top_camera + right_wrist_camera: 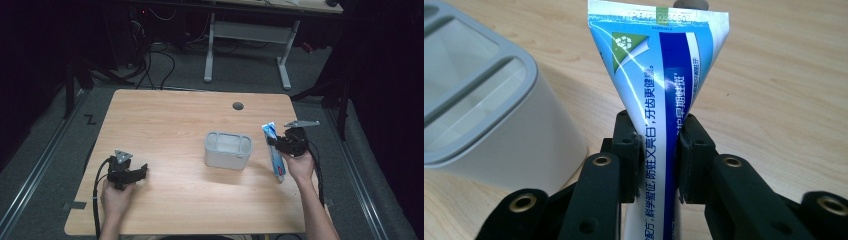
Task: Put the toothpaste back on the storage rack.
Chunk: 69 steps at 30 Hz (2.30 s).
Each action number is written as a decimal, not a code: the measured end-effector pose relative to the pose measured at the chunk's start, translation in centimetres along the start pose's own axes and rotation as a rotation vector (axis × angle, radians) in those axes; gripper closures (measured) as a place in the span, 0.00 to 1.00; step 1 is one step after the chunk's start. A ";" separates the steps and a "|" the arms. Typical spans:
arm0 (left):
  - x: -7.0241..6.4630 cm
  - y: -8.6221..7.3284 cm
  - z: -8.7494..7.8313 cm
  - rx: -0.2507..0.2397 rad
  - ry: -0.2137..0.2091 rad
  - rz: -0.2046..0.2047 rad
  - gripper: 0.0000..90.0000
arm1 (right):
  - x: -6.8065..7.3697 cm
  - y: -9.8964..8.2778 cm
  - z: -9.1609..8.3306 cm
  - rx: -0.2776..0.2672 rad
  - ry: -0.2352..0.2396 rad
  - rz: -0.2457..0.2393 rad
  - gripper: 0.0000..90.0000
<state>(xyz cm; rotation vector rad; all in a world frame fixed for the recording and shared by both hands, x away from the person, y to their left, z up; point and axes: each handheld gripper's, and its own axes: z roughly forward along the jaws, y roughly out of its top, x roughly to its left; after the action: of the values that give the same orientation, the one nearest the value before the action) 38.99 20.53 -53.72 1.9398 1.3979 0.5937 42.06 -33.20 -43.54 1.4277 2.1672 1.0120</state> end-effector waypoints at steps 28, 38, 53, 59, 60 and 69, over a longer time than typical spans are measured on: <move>0.0 0.0 0.0 0.000 0.001 0.001 0.25 | 1.0 0.9 -1.9 -0.069 0.034 -0.030 0.83; 0.0 0.0 0.0 0.000 0.000 0.000 0.25 | 1.5 1.3 -2.3 -0.076 0.047 -0.050 0.83; 0.0 0.0 0.0 -0.001 0.002 0.001 0.25 | 1.6 1.6 -2.8 -0.086 0.048 -0.054 0.83; 0.0 0.0 0.0 0.000 0.001 0.001 0.25 | 1.8 2.0 -3.2 -0.100 0.058 -0.062 0.83; 0.0 0.0 0.0 0.000 0.001 0.001 0.25 | 1.8 2.1 -3.3 -0.105 0.061 -0.064 0.83; 0.0 0.0 0.0 0.000 0.001 0.002 0.25 | 2.5 2.7 -3.9 -0.121 0.079 -0.084 0.83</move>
<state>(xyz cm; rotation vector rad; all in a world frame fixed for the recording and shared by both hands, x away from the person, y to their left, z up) 39.01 20.51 -53.73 1.9411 1.3970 0.5954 40.29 -31.78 -38.67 1.2519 2.1610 1.1648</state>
